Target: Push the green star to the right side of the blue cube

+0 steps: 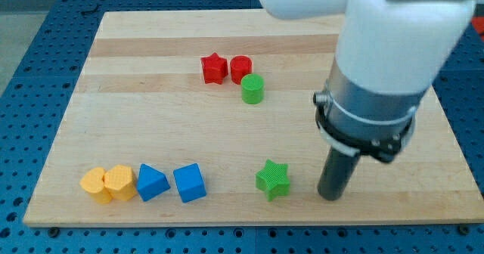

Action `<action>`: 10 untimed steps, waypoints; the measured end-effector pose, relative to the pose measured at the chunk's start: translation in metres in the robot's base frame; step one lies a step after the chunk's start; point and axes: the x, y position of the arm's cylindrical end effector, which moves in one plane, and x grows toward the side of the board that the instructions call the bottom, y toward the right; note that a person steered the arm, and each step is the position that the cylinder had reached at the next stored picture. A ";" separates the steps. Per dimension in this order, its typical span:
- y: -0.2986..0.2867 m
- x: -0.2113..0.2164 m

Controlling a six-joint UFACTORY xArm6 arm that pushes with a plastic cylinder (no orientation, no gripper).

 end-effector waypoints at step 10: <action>-0.084 0.004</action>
